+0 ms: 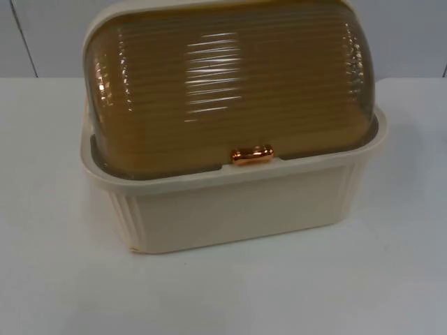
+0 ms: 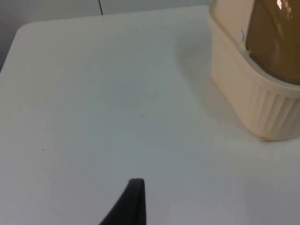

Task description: Open the box lid with the left hand, place the block into the box with the right hand, then close the box lid with the left hand.

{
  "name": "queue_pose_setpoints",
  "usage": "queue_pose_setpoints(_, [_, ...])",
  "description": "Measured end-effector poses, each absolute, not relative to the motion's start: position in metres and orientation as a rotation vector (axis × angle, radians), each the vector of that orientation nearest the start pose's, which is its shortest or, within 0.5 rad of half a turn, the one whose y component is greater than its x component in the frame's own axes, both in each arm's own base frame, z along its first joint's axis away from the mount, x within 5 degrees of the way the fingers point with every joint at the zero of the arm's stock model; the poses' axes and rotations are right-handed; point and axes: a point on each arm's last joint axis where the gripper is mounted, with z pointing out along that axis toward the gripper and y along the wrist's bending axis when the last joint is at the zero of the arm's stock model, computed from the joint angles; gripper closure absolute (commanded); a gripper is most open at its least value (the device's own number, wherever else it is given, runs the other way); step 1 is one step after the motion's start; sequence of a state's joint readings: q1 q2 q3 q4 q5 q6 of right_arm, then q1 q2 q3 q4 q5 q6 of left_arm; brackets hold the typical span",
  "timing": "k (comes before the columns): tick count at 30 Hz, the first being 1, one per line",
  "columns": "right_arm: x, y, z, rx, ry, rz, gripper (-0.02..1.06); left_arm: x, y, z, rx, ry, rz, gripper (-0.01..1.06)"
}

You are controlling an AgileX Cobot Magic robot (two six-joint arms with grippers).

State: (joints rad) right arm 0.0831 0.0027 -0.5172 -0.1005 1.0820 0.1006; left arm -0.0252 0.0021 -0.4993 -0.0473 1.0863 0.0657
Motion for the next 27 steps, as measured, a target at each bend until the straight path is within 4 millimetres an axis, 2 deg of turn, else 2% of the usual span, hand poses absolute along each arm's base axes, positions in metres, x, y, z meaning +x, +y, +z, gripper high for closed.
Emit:
queue_pose_setpoints(9, [-0.0069, -0.0097, 0.2807, 0.026, 2.046, -0.021, 0.00, -0.0056, 0.0001, 0.2750, 0.035, 2.073, -0.010, 0.00])
queue_pose_setpoints(27, [-0.0069, -0.0104, 0.2808, 0.026, 2.045, -0.032, 0.00, -0.0056, 0.0001, 0.2750, 0.026, 2.073, -0.015, 0.00])
